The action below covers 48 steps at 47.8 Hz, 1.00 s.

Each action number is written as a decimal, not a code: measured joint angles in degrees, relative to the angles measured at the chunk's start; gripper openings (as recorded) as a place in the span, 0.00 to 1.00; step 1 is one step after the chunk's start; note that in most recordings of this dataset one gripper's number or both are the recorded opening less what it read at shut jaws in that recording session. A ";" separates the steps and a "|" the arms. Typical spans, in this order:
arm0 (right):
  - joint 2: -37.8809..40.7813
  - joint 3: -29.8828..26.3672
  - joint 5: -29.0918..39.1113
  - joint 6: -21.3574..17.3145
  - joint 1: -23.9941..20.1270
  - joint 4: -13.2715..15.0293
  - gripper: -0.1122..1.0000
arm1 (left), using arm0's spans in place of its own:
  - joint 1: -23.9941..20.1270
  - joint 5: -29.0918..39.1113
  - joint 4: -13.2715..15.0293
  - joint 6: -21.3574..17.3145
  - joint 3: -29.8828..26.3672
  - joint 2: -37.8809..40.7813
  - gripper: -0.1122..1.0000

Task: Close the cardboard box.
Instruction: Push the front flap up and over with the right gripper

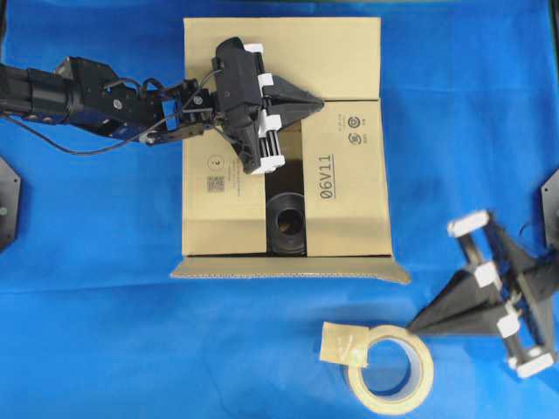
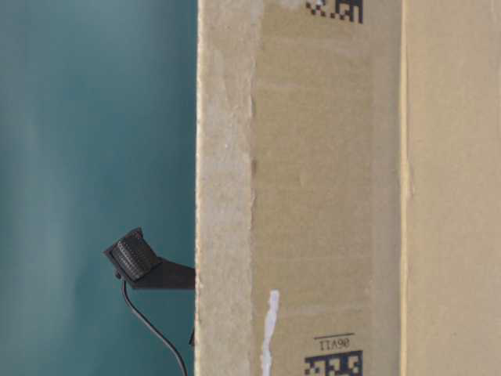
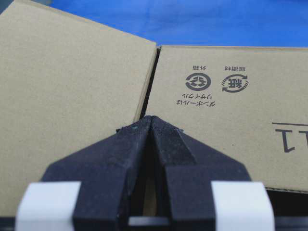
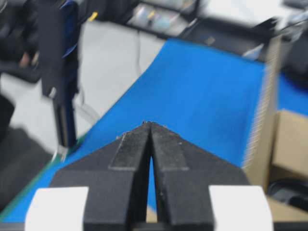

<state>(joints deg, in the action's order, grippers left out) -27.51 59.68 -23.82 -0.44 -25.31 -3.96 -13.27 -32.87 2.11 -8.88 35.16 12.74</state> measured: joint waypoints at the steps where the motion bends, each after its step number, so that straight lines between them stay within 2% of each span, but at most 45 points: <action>1: 0.79 0.00 0.00 0.00 -0.09 0.00 0.10 | 0.00 -0.09 0.00 0.00 0.00 0.00 0.10; 11: 7.12 0.00 -1.41 0.00 -0.09 -0.09 0.10 | 0.00 0.00 0.00 0.35 0.09 0.00 0.10; 28: 8.61 2.37 -5.54 0.00 1.14 -0.44 0.10 | 0.00 -0.09 0.00 0.44 0.26 0.00 0.10; 48: 8.61 2.46 -5.98 0.00 8.96 -0.97 0.10 | 0.26 -0.09 0.00 0.53 0.26 0.00 0.10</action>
<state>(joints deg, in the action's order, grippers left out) -18.90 62.14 -29.79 -0.44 -16.35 -4.92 -13.01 -32.96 2.11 -8.35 35.42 12.74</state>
